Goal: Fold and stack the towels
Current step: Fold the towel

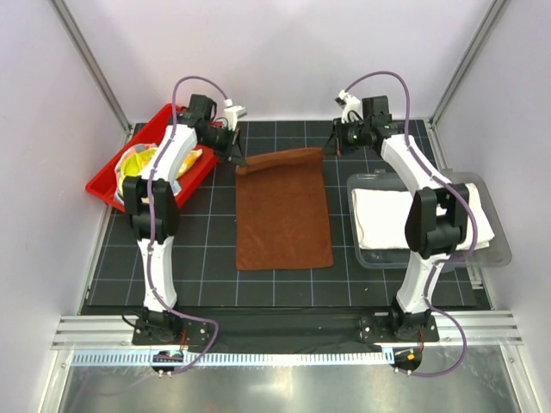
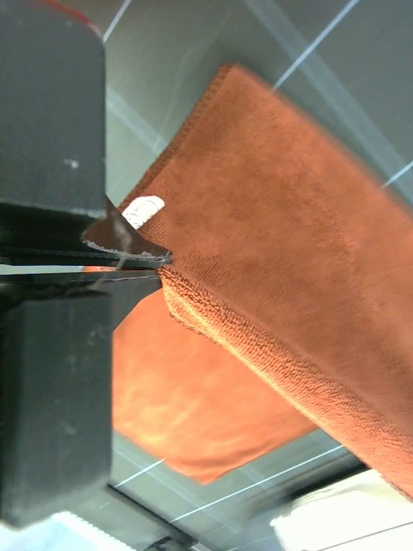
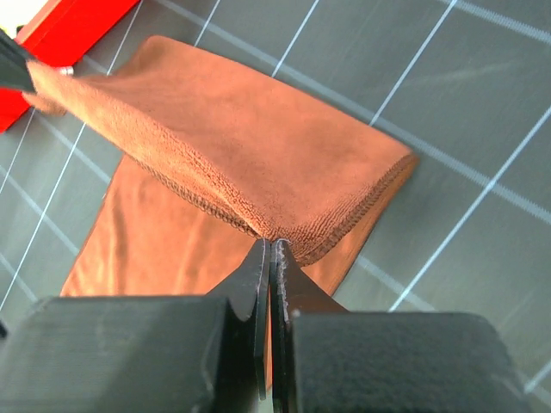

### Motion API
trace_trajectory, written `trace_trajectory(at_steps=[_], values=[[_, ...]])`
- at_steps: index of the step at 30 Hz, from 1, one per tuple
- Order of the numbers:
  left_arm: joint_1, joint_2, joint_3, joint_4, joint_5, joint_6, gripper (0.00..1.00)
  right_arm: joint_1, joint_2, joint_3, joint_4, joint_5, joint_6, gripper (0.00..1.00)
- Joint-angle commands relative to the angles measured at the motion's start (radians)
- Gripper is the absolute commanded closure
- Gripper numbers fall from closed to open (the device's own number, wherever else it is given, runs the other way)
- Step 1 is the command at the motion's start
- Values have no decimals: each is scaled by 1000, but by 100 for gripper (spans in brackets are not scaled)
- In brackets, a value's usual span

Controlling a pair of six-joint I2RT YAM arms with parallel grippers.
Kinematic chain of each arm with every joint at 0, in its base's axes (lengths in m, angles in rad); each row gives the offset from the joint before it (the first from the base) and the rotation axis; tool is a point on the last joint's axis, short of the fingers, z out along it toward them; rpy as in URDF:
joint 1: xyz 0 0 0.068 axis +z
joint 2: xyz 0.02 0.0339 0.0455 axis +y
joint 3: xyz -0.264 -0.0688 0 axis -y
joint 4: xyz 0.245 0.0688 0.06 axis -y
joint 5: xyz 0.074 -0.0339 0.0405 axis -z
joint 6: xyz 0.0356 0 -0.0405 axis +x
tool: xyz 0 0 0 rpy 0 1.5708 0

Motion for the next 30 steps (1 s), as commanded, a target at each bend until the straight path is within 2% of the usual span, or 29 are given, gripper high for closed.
trace_trajectory(at_steps=[1,14,21,30], values=[[-18,-178,-83,-43,-6,51,100,19,-120,-51,-76,41,-21,99],[-87,-388,-399,-22,-70,24,99,82,-353,-366,-117,176,66,99],[-101,-517,-613,4,-88,1,99,111,-434,-427,-206,282,59,99],[-130,-598,-690,27,-136,-63,99,133,-551,-482,-211,312,89,99]])
